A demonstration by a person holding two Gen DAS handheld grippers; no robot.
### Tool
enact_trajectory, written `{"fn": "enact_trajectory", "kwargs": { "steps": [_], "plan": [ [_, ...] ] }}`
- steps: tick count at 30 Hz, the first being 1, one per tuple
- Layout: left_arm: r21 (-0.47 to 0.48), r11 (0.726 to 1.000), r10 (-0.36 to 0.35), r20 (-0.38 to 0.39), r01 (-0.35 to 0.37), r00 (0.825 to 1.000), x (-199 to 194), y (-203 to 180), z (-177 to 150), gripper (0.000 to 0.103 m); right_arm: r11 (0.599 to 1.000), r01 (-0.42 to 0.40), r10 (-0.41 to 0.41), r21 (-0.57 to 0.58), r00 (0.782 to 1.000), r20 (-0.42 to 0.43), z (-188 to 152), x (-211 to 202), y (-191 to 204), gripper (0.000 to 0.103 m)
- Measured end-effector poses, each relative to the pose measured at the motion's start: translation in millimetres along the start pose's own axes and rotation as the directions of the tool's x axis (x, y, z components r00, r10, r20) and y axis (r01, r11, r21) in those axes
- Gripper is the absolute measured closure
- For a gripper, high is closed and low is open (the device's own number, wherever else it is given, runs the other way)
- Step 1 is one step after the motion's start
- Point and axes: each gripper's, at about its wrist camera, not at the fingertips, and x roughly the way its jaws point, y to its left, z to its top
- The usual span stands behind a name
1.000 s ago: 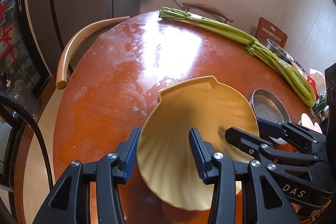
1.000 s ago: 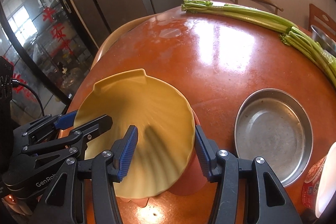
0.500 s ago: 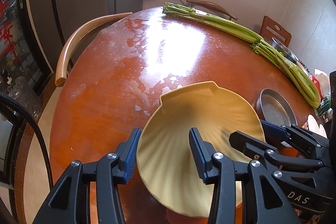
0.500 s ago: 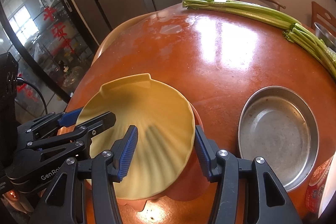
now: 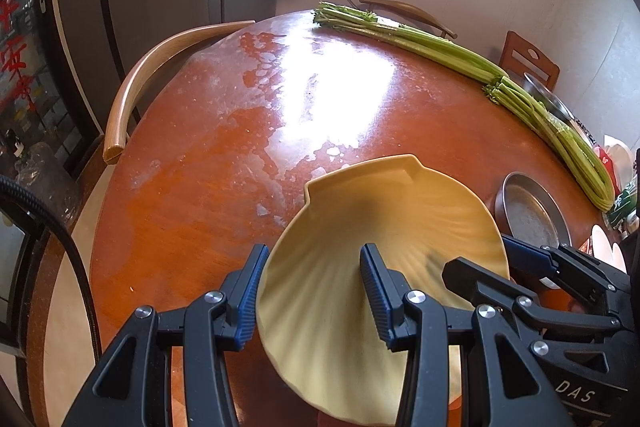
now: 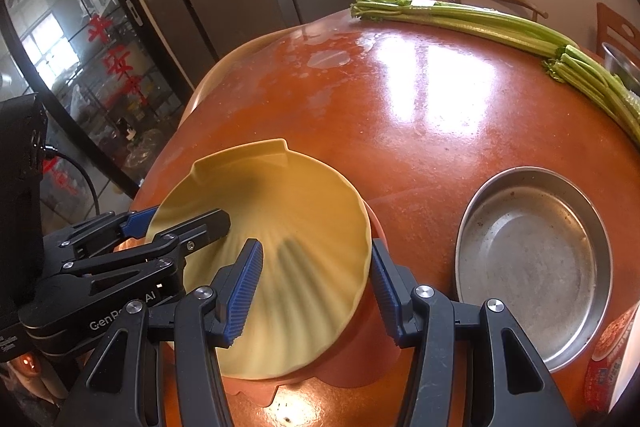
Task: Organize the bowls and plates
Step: 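Lower the yellow plate onto the pink bowl and open the left tool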
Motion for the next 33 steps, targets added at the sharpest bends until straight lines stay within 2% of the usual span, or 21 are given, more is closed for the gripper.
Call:
{"fn": "enact_trajectory", "kwargs": {
  "steps": [15, 21, 24, 28, 33],
  "plan": [
    [-0.014, 1.0, -0.017, 0.012, 0.017, 1.0, -9.6, 3.9, 0.7, 0.056, 0.999, 0.032, -0.032, -0.01, 0.999, 0.015, 2.2, -3.8, 1.7, 0.047],
    [-0.021, 1.0, -0.014, 0.02, 0.014, 1.0, -15.4, 5.7, -1.8, 0.056, 0.986, 0.144, -0.14, -0.079, 0.989, 0.055, 0.8, -7.2, 10.7, 0.047],
    [-0.02, 1.0, -0.015, 0.024, 0.015, 1.0, -17.9, 6.1, -2.8, 0.056, 0.987, 0.144, -0.139, -0.077, 0.989, 0.058, 1.7, -8.0, 10.2, 0.047],
    [-0.014, 1.0, -0.015, 0.026, 0.016, 1.0, -20.7, 4.3, -3.1, 0.056, 0.977, 0.186, -0.179, -0.108, 0.981, 0.068, 1.0, -8.2, 15.5, 0.047],
    [-0.007, 1.0, -0.015, 0.034, 0.015, 0.999, -27.3, 1.7, -2.8, 0.056, 0.977, 0.197, -0.188, -0.077, 0.976, 0.108, 2.8, -21.4, 15.7, 0.047]
  ]
}}
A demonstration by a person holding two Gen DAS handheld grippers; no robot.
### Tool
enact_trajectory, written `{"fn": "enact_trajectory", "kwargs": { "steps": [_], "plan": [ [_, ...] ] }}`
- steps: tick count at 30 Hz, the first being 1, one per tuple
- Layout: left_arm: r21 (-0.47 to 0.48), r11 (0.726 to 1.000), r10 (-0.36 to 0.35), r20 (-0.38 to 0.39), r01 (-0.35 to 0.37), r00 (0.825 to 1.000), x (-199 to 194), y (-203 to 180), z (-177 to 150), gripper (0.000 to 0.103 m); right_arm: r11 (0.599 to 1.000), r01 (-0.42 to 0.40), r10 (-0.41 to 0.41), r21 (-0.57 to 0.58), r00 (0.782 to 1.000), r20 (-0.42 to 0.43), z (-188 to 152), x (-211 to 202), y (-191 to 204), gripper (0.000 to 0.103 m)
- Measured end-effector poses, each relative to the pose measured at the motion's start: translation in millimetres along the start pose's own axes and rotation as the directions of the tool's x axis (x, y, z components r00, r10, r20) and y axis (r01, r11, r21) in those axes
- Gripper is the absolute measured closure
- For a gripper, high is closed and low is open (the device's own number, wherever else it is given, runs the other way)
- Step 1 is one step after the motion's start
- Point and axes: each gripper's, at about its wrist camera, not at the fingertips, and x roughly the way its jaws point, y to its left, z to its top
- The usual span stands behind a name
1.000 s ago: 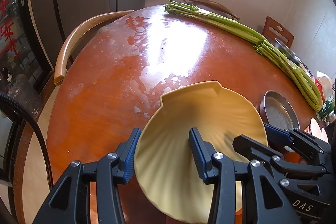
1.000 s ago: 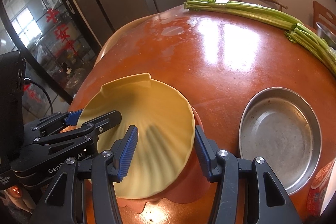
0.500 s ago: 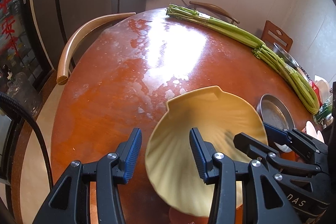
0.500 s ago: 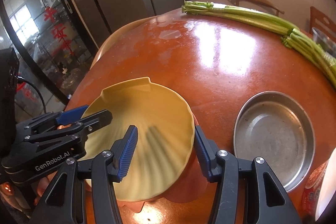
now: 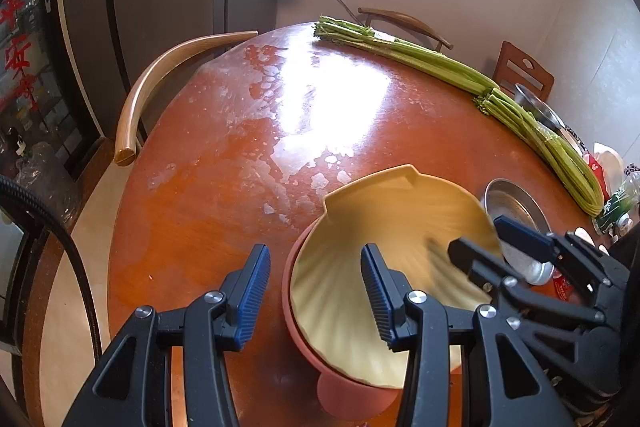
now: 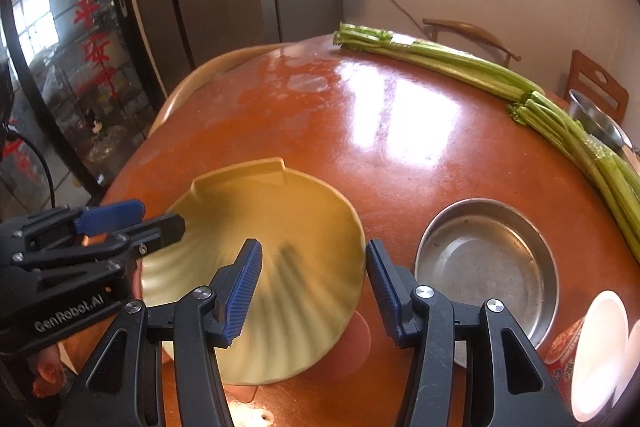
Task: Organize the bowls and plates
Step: 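Lower the yellow plate onto the pink bowl and open the left tool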
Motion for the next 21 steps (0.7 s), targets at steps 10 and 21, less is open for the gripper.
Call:
{"fn": "enact_trajectory", "kwargs": {
  "steps": [10, 21],
  "plan": [
    [0.034, 0.999, -0.006, 0.03, 0.005, 1.0, -19.3, -16.4, 4.5, 0.056, 0.992, -0.033, 0.025, 0.12, 0.997, 0.068, -3.5, -42.4, -22.3, 0.047],
    [0.154, 0.987, -0.053, 0.055, 0.044, 0.997, -34.8, -73.6, 18.2, 0.055, 0.965, -0.018, -0.015, 0.263, 0.992, 0.125, -24.6, -98.0, -68.4, 0.047]
  ]
}}
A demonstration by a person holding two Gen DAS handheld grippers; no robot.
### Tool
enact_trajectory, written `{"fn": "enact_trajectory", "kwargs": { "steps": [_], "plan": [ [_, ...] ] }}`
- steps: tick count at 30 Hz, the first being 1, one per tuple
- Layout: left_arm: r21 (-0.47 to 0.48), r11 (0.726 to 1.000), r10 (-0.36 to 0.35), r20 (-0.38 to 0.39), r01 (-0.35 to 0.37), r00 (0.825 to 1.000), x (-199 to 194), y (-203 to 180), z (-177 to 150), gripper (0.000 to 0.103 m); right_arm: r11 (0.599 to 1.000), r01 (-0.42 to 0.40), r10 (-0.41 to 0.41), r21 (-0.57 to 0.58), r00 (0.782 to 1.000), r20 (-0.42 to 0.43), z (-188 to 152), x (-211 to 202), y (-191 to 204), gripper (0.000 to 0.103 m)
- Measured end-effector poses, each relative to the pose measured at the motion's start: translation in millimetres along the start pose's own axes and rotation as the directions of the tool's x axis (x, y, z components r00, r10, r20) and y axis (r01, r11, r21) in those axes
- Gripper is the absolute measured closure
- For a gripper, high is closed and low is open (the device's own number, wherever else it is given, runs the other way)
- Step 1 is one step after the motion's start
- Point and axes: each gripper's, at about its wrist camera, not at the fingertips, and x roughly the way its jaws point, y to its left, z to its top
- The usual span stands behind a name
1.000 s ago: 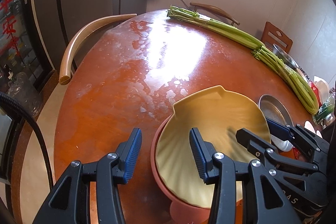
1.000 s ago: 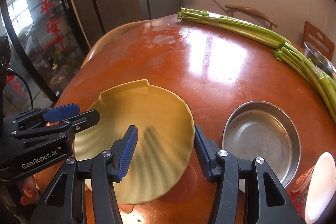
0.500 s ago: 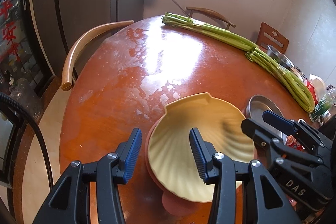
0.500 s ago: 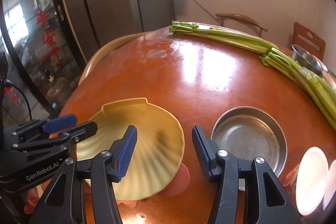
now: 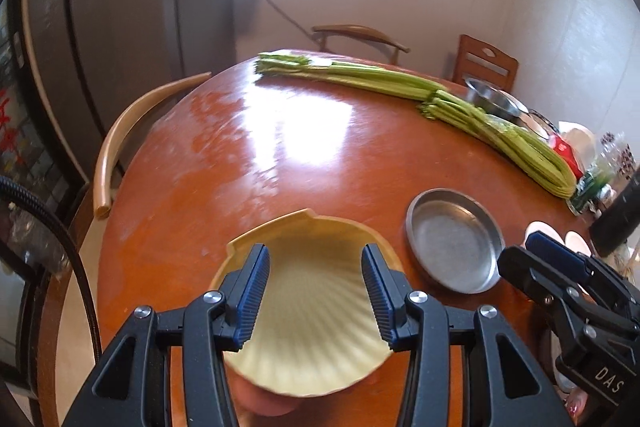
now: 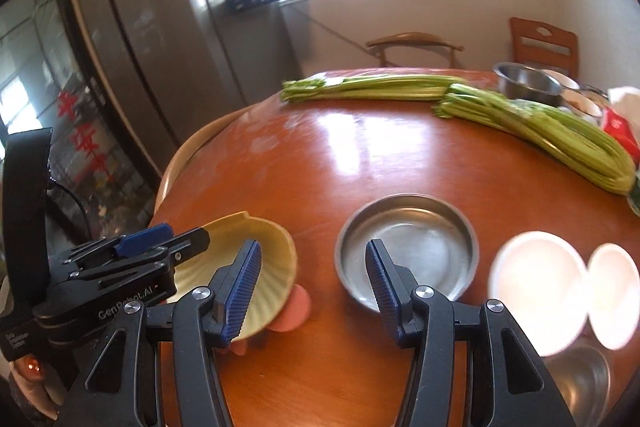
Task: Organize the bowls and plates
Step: 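Lower the yellow plate onto the pink bowl and open the left tool, then move the left tool to the shallow steel pan and grasp its rim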
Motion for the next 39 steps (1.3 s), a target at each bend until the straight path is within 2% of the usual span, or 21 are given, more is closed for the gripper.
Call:
{"fn": "enact_trajectory", "kwargs": {
  "steps": [5, 10, 16, 21, 33, 35, 39],
  "plan": [
    [0.05, 0.998, -0.031, -0.014, 0.032, 0.999, 5.2, -27.8, 10.0, 0.055, 0.998, 0.001, -0.001, 0.061, 1.0, -0.009, -7.9, -8.4, -24.2, 0.047],
    [0.11, 0.993, -0.031, -0.047, 0.036, 0.998, 20.9, -53.3, 17.1, 0.055, 0.991, 0.002, 0.004, 0.131, 0.999, -0.048, -23.4, -3.1, -41.1, 0.047],
    [0.152, 0.985, -0.065, -0.124, 0.084, 0.99, 50.6, -75.2, 22.2, 0.055, 0.981, -0.001, 0.02, 0.192, 0.995, -0.098, -38.5, 7.3, -55.7, 0.047],
    [0.131, 0.983, -0.096, -0.212, 0.125, 0.973, 83.9, -80.7, 27.1, 0.055, 0.975, 0.001, 0.031, 0.224, 0.99, -0.14, -43.8, 18.0, -60.2, 0.047],
    [0.133, 0.982, -0.091, -0.287, 0.134, 0.954, 124.0, -87.6, 31.2, 0.056, 0.942, 0.061, 0.002, 0.329, 0.982, -0.189, -44.7, 46.3, -73.5, 0.047],
    [0.133, 0.981, -0.094, -0.299, 0.139, 0.95, 130.0, -88.7, 30.2, 0.059, 0.94, 0.066, 0.0, 0.335, 0.981, -0.195, -45.2, 50.4, -72.9, 0.047],
    [0.131, 0.979, -0.108, -0.326, 0.158, 0.939, 140.5, -91.2, 26.9, 0.074, 0.935, 0.086, -0.015, 0.345, 0.979, -0.202, -45.4, 56.5, -73.4, 0.047]
  ]
}}
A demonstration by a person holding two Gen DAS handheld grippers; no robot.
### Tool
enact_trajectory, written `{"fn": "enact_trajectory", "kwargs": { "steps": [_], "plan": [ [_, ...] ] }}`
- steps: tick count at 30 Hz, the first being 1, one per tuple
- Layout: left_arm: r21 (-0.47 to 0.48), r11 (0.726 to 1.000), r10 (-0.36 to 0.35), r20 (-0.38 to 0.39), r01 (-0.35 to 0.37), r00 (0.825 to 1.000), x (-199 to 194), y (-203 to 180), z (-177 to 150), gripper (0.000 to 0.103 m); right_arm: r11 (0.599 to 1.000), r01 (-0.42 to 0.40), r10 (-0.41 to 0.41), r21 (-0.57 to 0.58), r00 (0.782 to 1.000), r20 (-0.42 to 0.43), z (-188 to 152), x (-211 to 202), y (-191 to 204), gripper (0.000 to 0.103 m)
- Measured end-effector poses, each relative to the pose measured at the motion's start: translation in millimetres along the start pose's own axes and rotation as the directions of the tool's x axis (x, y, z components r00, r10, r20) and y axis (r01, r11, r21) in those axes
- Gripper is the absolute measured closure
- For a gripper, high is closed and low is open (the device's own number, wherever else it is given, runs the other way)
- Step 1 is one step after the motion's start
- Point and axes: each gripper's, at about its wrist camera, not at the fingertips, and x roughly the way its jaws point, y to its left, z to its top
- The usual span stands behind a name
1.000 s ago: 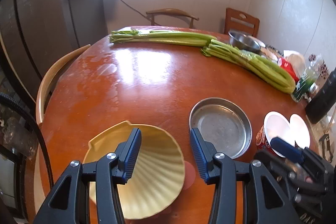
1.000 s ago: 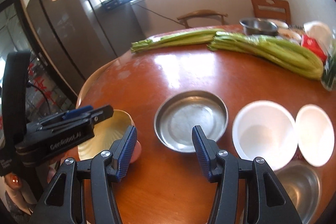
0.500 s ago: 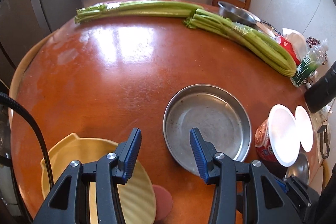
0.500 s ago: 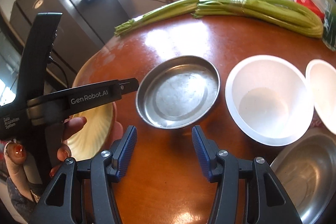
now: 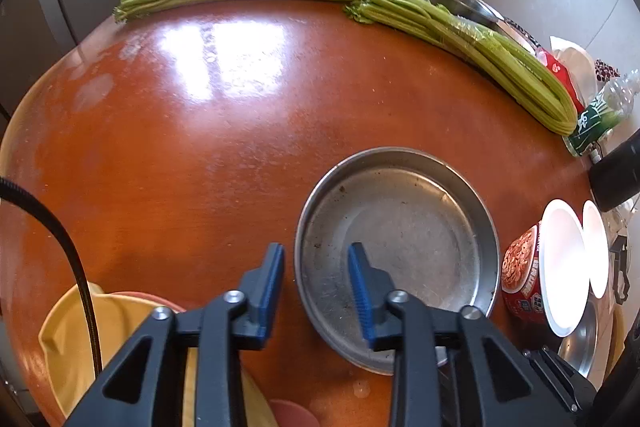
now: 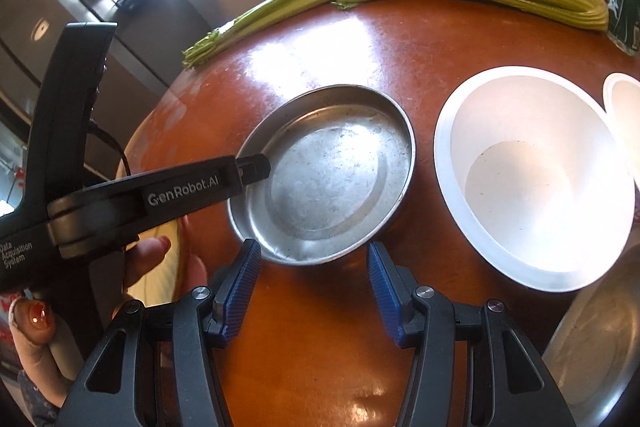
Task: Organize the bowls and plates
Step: 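Move the left tool to the shallow steel pan and grasp its rim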
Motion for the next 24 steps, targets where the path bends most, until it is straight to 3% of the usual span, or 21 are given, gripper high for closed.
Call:
{"fn": "enact_trajectory", "kwargs": {
  "steps": [4, 11, 19, 24],
  "plan": [
    [0.006, 1.0, 0.016, -0.002, -0.016, 1.0, 4.7, -0.9, -1.2, 0.079, 1.0, 0.013, -0.014, 0.025, 1.0, 0.014, 2.2, 4.2, -6.0, 0.047],
    [0.012, 1.0, 0.027, 0.009, -0.027, 1.0, 2.7, -0.3, -2.7, 0.081, 0.998, 0.053, -0.051, -0.043, 0.997, 0.049, 0.8, 7.8, 2.9, 0.045],
    [0.027, 1.0, -0.01, 0.022, 0.009, 1.0, -9.3, -5.7, -8.0, 0.081, 0.995, 0.016, -0.009, -0.103, 0.998, 0.069, -1.8, -0.3, 15.2, 0.046],
    [0.003, 0.999, 0.036, -0.007, -0.036, 0.999, -0.1, 1.0, -6.7, 0.08, 0.997, 0.029, -0.024, -0.072, 0.997, 0.076, -3.3, -2.6, 9.8, 0.046]
  ]
}}
